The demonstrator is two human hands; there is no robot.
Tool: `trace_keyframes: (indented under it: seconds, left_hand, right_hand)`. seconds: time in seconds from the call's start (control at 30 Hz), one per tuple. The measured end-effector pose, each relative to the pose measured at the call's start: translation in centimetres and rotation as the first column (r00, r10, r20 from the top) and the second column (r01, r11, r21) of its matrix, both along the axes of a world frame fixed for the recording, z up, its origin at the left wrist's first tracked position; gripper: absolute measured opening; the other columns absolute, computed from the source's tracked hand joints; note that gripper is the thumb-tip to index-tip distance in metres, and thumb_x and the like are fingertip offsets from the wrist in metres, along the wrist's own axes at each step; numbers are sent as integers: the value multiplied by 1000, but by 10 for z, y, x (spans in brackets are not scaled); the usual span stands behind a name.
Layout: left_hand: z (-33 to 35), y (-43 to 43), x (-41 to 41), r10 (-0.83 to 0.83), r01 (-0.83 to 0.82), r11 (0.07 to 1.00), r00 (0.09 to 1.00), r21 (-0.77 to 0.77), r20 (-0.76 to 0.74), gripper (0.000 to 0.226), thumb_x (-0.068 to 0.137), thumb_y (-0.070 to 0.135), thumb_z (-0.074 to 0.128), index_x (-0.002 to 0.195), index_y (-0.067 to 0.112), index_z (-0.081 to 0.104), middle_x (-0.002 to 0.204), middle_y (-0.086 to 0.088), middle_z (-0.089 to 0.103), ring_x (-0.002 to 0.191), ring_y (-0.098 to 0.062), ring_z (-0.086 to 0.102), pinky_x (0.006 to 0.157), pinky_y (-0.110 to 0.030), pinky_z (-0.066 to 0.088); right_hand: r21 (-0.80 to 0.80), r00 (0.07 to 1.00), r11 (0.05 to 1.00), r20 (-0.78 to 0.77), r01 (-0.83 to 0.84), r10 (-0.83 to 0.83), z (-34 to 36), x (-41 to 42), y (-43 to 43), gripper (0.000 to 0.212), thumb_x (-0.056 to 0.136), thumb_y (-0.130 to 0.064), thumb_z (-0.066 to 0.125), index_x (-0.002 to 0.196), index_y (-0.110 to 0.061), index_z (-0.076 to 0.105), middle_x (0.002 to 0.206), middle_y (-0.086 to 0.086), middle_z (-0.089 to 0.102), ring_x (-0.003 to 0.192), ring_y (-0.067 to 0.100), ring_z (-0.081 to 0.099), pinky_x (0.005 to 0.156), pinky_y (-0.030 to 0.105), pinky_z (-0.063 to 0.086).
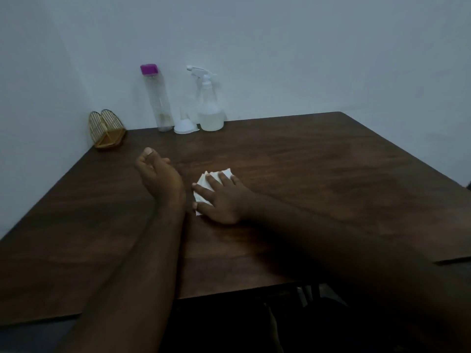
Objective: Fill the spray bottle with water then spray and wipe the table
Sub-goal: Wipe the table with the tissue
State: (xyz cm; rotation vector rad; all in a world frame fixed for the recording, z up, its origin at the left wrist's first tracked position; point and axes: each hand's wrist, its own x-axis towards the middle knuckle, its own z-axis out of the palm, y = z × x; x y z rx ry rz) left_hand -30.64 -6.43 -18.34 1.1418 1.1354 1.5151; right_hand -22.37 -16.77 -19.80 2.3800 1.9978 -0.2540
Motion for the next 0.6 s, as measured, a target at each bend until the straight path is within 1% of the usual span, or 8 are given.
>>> trace_keyframes:
  seconds: [0.07, 0.2, 0.3, 0.33, 0.4, 0.43, 0.53, 0.6]
  left_hand:
    - [-1, -1, 1, -4, 6, 998, 999, 70, -36, 41, 97, 51, 32, 116, 20, 52, 100, -4, 68, 87, -21, 66, 79, -41, 54]
    - [-7, -5, 5, -84, 115, 973, 984, 201, -157, 44, 92, 56, 33, 112, 22, 54, 91, 3, 66, 85, -17, 65, 81, -45, 54]
    - [-10, -7, 8, -173, 231, 946, 954, 229, -246, 37, 93, 53, 43, 113, 24, 55, 95, 4, 64, 86, -9, 63, 84, -41, 54]
    - [-10, -9, 10, -224, 299, 925, 927, 232, -301, 33, 94, 47, 49, 116, 23, 55, 95, 6, 63, 84, -2, 61, 84, -33, 54]
    - [-10, -16, 15, -317, 451, 858, 842, 247, -437, 31, 95, 37, 57, 120, 20, 55, 90, 10, 59, 78, 9, 56, 74, -12, 47]
    - [-10, -20, 18, -347, 515, 817, 798, 258, -493, 31, 94, 37, 59, 120, 20, 55, 89, 12, 58, 77, 11, 55, 70, -9, 44]
    - [-10, -33, 25, -396, 625, 734, 711, 265, -581, 33, 92, 41, 60, 120, 26, 54, 89, 15, 60, 82, 7, 58, 71, -15, 47]
    - [-11, -43, 30, -422, 675, 687, 673, 271, -608, 32, 92, 41, 59, 120, 26, 53, 89, 16, 60, 81, 9, 58, 69, -9, 46]
  right_hand:
    - [1, 1000, 1000, -7, -12, 12, 2, 3, 26, 64, 99, -61, 13, 157, -35, 0, 165, 10, -8, 151, 34, -10, 121, 53, -4]
    - [-46, 999, 999, 33, -3, 4, 8, 13, 66, 68, 99, -59, 25, 157, -34, -1, 165, 11, -9, 150, 36, -9, 121, 55, -2]
    - [-42, 995, 994, -14, 102, -103, 12, 37, 73, 68, 98, -63, 22, 156, -35, 1, 165, 12, -7, 150, 39, -8, 120, 58, -1]
    - [-35, 984, 984, -36, 173, -174, 11, 51, 68, 68, 97, -64, 19, 156, -36, 1, 165, 12, -7, 149, 40, -9, 119, 58, -1]
    - [-29, 951, 952, -43, 306, -307, 7, 81, 45, 69, 96, -67, 14, 156, -36, 0, 165, 12, -7, 150, 39, -9, 120, 57, -3]
    - [-29, 933, 934, -29, 357, -358, 5, 95, 29, 70, 95, -69, 13, 156, -37, -1, 165, 11, -7, 150, 39, -8, 120, 56, -2]
    - [-44, 882, 881, 41, 471, -469, 3, 142, -29, 72, 94, -72, 12, 156, -39, -4, 165, 10, -6, 150, 40, -4, 120, 56, 1]
    - [-51, 825, 824, 76, 564, -560, 3, 169, -76, 72, 93, -72, 13, 155, -40, -4, 165, 10, -6, 150, 41, -1, 120, 57, 3]
